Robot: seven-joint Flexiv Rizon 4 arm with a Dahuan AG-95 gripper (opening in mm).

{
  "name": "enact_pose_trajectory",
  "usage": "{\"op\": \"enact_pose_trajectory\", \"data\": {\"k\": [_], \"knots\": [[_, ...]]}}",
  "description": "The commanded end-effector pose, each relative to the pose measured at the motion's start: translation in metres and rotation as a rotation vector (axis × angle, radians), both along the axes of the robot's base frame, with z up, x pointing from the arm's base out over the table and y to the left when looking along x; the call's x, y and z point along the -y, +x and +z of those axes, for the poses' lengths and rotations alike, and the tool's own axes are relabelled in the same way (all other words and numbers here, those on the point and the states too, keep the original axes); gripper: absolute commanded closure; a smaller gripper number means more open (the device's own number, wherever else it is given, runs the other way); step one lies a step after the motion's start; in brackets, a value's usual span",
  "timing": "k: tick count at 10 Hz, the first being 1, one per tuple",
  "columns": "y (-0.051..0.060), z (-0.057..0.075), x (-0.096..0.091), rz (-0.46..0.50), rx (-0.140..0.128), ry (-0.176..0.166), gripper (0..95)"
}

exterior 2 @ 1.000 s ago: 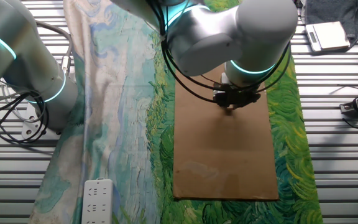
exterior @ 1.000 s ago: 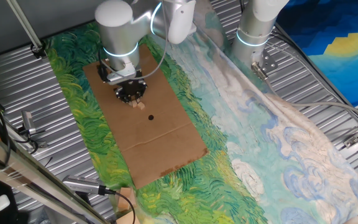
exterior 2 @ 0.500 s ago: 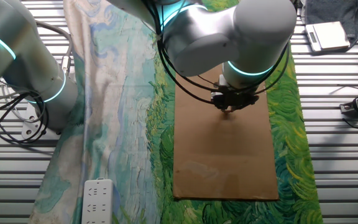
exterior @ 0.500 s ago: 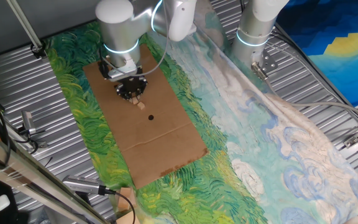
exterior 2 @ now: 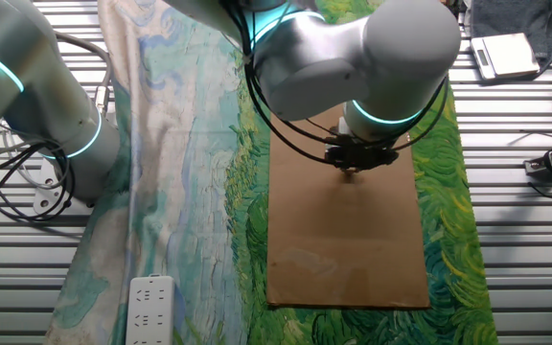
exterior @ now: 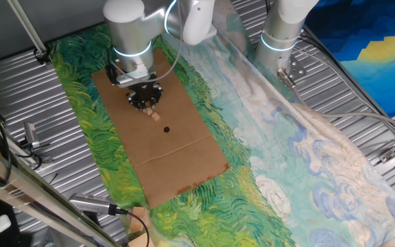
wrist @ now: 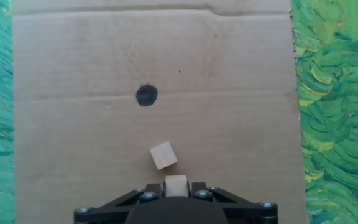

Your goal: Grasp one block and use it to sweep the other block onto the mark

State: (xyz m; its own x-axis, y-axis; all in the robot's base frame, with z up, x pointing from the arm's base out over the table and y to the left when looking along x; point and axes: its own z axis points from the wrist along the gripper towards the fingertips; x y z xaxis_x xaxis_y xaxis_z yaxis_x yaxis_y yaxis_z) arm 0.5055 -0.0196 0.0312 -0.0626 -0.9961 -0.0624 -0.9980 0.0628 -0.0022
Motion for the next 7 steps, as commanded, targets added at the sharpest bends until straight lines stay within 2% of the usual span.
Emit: {"op": "enact_pose_trajectory", "data": {"k": [1, 5, 6, 7], "knots": [[-0.0005, -0.0003, 0.0005, 0.009, 0.003, -0.007, 95.0], [-0.0006, -0.0012, 0.0009, 0.039, 0.004, -0.045, 95.0], [-0.0009, -0.0015, 0.0013, 0.021, -0.014, -0.045, 95.0], [-0.0009, -0.0015, 0.0013, 0.011, -0.015, -0.035, 95.0]]}}
